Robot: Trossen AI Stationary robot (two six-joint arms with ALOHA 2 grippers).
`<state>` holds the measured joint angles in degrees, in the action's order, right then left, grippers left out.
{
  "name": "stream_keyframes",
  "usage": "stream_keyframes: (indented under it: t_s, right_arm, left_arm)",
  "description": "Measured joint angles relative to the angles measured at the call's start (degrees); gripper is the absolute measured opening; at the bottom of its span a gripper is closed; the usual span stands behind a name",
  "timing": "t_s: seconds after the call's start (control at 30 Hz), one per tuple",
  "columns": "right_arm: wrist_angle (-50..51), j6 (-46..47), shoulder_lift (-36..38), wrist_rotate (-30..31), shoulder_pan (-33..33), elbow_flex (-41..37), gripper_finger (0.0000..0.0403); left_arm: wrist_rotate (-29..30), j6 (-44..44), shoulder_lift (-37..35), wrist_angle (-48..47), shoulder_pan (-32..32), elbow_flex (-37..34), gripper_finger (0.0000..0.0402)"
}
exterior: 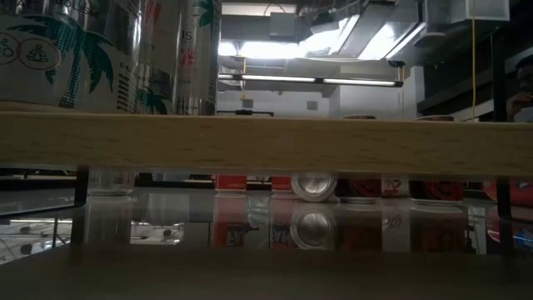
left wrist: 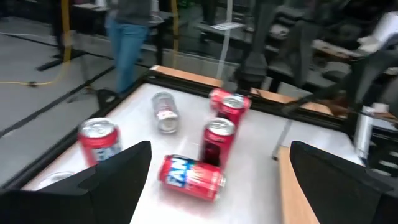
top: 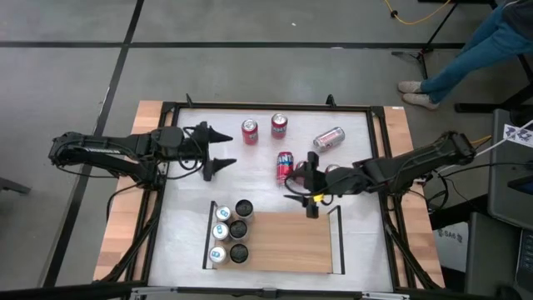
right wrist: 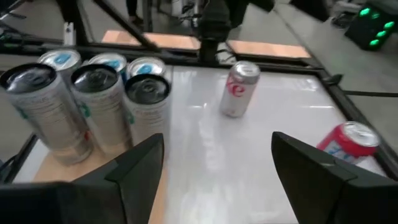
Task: Place canned beverage on shelf
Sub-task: Put the left silver soda can on the shelf
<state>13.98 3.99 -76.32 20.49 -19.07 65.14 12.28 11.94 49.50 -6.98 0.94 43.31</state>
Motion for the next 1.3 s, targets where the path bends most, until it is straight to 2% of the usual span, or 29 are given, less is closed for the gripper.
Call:
stream_keyframes:
  t_s: [0.2, 0.6, 0.9, 1.03, 1.3]
  right_arm:
    - [2.38, -0.02, 1.99, 2.04, 0.0, 0.0, 0.0287]
    - [6.0, -0.02, 2.04, 2.05, 0.0, 0.0, 0.0287]
    - [6.01, -0.04, 2.04, 2.05, 0.0, 0.0, 0.0287]
    - [6.01, -0.02, 2.04, 2.05, 0.0, 0.0, 0.0287]
    - [6.0, -0.02, 2.02, 2.05, 0.0, 0.0, 0.0287]
  left_arm:
    - [1.17, 0.02, -0.5, -2.05, -0.01, 0.28, 0.0377]
    - [1.81, 0.29, -0.76, -33.05, 0.01, 11.11, 0.0377]
    - [1.78, 11.36, -0.69, -53.76, 0.0, 11.23, 0.0377]
    - [1.8, 14.76, -0.7, -57.98, 0.01, 11.23, 0.0377]
    - [2.59, 14.73, 0.11, -60.33, -0.01, 11.23, 0.0377]
